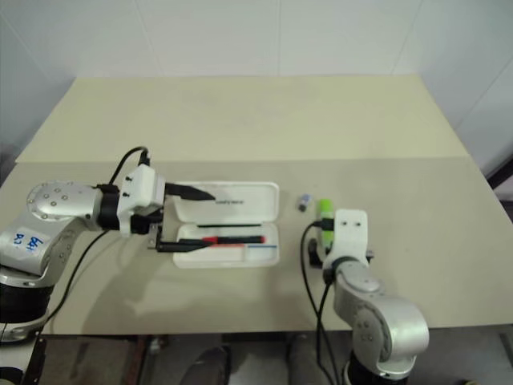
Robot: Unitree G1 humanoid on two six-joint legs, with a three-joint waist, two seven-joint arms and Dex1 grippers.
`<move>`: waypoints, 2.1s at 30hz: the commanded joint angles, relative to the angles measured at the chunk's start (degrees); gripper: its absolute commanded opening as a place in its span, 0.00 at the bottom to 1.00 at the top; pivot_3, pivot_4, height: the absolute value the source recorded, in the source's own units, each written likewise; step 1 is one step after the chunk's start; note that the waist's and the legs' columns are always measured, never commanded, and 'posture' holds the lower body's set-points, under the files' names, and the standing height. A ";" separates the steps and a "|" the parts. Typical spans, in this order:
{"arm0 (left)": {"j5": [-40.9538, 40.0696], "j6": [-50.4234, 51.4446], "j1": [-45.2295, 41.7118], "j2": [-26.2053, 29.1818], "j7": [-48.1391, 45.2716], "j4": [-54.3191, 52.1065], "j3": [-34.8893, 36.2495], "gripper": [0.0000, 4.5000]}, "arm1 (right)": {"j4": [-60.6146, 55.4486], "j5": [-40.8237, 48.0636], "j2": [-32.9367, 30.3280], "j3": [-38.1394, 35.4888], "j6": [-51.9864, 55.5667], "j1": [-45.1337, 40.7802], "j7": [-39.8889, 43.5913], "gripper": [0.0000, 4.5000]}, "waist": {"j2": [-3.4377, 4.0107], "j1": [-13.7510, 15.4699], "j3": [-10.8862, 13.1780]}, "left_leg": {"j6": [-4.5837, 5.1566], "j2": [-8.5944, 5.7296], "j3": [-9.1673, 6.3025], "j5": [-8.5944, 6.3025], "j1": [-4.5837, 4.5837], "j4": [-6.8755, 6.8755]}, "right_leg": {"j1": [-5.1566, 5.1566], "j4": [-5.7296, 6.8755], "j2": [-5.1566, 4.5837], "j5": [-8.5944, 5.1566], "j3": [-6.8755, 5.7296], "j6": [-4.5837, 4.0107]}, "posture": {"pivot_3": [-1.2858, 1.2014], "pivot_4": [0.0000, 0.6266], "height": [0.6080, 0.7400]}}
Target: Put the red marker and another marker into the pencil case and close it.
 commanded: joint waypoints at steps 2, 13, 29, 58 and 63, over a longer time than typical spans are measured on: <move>-1.09 -0.21 -0.55 -0.28 0.59 -0.93 0.59 0.99 | 0.47 -1.42 -0.97 1.70 -3.44 0.43 2.72 1.00 | 0.00 0.07 0.00 | 0.00 0.00 0.00 0.00 0.00 0.00 | 0.00 -0.01 0.00 0.00 0.00 0.00 | 0.52 0.24 1.00; -1.46 -0.58 1.26 0.00 1.74 -2.25 2.05 1.00 | 2.90 -3.96 -1.26 2.26 -6.69 2.72 5.98 0.24 | 0.00 0.12 0.00 | 0.00 -0.01 0.00 0.00 0.00 0.00 | 0.00 0.01 0.00 0.00 0.00 0.00 | 0.52 0.24 1.00; -0.95 -3.59 2.62 -1.35 2.48 -0.98 1.90 1.00 | 4.75 -16.39 -16.90 -6.04 -23.37 3.93 5.78 0.24 | 0.00 0.41 0.00 | -0.04 -0.06 0.00 0.05 -0.02 -0.03 | 0.01 -0.06 -0.05 0.00 -0.01 0.01 | 0.52 0.24 1.00; 1.85 -20.48 16.94 11.37 -6.20 10.60 13.44 1.00 | 17.52 14.26 -42.42 10.79 -51.97 -7.51 75.05 0.24 | -0.01 -0.66 0.04 | 0.10 0.04 0.12 0.04 0.05 0.02 | 0.21 -0.19 -0.06 0.02 -0.12 0.04 | 0.52 0.24 1.00; 1.96 -20.48 16.52 10.98 -5.15 10.43 13.21 1.00 | 21.56 9.92 -38.77 19.23 -56.07 -12.62 76.60 0.24 | -0.06 -0.47 0.05 | 0.09 0.04 0.12 0.04 0.00 0.04 | 0.20 -0.20 -0.07 0.03 -0.12 0.05 | 0.52 0.24 1.00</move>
